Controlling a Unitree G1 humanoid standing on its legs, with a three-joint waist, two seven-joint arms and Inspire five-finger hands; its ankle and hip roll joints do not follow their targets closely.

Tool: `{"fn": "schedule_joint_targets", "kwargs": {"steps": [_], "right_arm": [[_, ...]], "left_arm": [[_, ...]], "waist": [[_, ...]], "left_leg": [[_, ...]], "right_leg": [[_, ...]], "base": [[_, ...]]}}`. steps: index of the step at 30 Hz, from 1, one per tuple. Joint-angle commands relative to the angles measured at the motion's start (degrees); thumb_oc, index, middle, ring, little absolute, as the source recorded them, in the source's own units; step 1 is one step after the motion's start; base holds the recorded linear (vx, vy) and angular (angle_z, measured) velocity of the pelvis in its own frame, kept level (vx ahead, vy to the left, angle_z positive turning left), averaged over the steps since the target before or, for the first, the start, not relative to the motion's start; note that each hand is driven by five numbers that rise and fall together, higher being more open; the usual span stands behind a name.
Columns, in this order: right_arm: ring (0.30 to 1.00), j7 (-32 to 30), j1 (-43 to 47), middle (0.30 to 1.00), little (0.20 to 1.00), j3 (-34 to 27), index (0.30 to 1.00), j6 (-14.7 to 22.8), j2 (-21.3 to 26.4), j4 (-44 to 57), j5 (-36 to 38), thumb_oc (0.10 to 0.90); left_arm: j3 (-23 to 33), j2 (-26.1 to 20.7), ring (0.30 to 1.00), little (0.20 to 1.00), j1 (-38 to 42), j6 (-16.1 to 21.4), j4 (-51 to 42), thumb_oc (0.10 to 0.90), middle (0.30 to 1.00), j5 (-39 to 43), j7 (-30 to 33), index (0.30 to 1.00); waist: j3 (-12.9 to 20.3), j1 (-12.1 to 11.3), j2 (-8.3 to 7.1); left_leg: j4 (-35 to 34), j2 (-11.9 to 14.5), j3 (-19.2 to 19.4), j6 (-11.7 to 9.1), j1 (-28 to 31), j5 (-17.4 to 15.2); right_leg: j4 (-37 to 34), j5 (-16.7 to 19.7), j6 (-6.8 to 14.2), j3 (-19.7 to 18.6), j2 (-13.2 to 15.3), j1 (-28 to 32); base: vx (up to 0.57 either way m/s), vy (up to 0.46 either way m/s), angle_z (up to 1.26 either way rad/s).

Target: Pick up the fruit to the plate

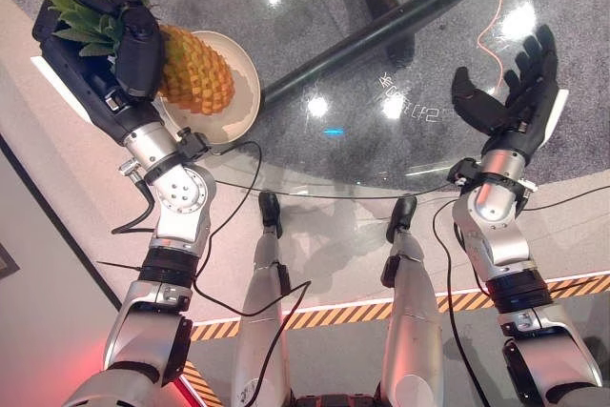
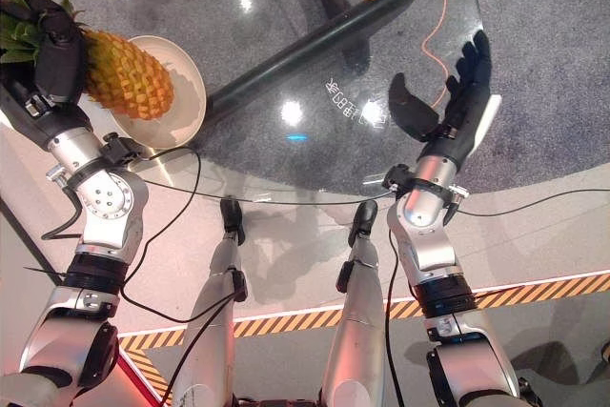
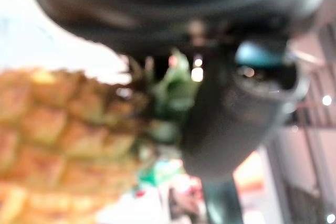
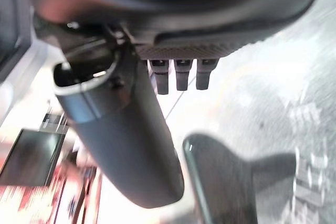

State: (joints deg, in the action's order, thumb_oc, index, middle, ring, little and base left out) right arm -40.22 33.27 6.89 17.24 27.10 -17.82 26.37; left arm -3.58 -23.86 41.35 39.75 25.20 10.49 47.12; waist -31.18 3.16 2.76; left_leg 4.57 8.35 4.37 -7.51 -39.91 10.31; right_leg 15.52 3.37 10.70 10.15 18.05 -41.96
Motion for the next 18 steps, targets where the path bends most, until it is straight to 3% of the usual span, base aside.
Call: {"fn": "schedule_joint_targets", "kwargs": {"steps": [1,9,18], "right_arm": [[0.900,-2.2,2.4,0.900,0.900,-4.1,0.900,6.9,1.8,1.3,4.1,0.800],[0.900,1.6,5.3,0.900,0.900,-4.3,0.900,9.6,3.0,-15.3,20.7,0.800],[0.900,6.5,7.5,0.900,0.900,-4.9,0.900,10.3,3.6,-30.6,32.0,0.800]], "left_arm": [[3.6,-6.4,0.300,0.200,8.4,10.0,-2.2,0.100,0.300,-5.0,3.4,0.300],[1.8,-9.5,0.300,0.200,12.7,11.2,5.0,0.100,0.300,-5.7,6.8,0.300],[-1.0,-12.8,0.300,0.200,17.3,11.7,11.3,0.100,0.300,-4.0,8.8,0.300]], "waist": [[1.4,-1.1,-2.40],[1.4,-1.6,-2.92],[1.4,-1.8,-3.18]], "left_leg": [[1.1,2.4,1.4,-0.9,2.9,-2.0],[2.1,2.7,1.1,-1.5,2.3,-2.6],[3.1,3.0,1.0,-1.7,0.8,-2.8]], "right_leg": [[-4.5,4.3,0.9,-0.3,-1.1,2.2],[-4.1,3.6,0.6,0.4,-1.5,2.3],[-3.9,3.2,0.1,0.8,-1.8,1.6]], "base": [[0.00,0.000,-0.05],[0.00,-0.013,-0.06],[0.00,0.000,0.00]]}}
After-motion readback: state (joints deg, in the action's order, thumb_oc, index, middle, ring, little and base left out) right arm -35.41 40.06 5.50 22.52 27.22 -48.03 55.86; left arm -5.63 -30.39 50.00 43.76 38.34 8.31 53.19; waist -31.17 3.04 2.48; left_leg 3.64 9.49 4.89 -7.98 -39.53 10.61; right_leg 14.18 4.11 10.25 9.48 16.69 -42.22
